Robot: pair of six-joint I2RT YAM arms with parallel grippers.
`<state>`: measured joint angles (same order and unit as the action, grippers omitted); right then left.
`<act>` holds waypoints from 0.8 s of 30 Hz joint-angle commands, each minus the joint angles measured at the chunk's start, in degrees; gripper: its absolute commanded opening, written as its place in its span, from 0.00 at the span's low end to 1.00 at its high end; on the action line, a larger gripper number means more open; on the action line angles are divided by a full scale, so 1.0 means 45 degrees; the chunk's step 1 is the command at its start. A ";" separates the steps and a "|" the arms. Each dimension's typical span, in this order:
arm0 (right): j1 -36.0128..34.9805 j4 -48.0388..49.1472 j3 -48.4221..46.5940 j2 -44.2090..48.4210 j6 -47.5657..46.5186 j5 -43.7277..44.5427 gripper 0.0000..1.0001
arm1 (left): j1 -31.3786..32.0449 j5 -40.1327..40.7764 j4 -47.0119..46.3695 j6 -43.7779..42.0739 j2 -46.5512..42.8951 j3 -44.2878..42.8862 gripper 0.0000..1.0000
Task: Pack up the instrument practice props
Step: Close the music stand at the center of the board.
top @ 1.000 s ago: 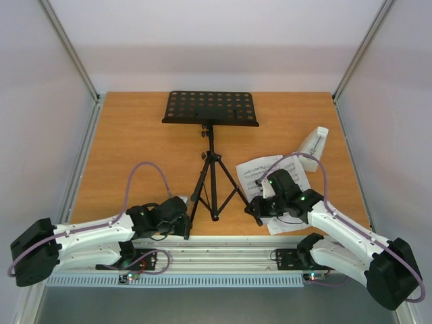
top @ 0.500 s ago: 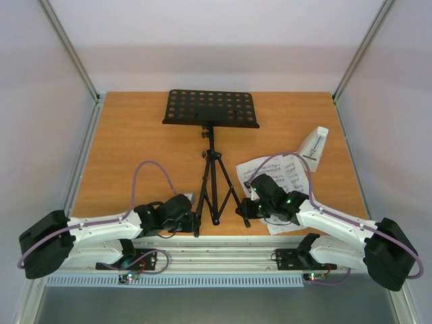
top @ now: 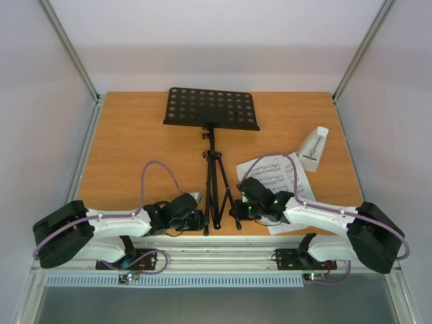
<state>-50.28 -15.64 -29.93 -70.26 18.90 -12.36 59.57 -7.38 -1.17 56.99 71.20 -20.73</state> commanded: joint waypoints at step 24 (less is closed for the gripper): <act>-0.0936 0.1130 -0.0500 -0.0888 0.0232 0.0412 0.15 | 0.1038 -0.1209 -0.5684 -0.0343 0.3319 -0.1544 0.00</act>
<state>-52.97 -13.93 -30.65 -75.07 21.10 -8.82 63.11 -10.61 -17.08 56.62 84.05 -25.34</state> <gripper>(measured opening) 0.154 0.018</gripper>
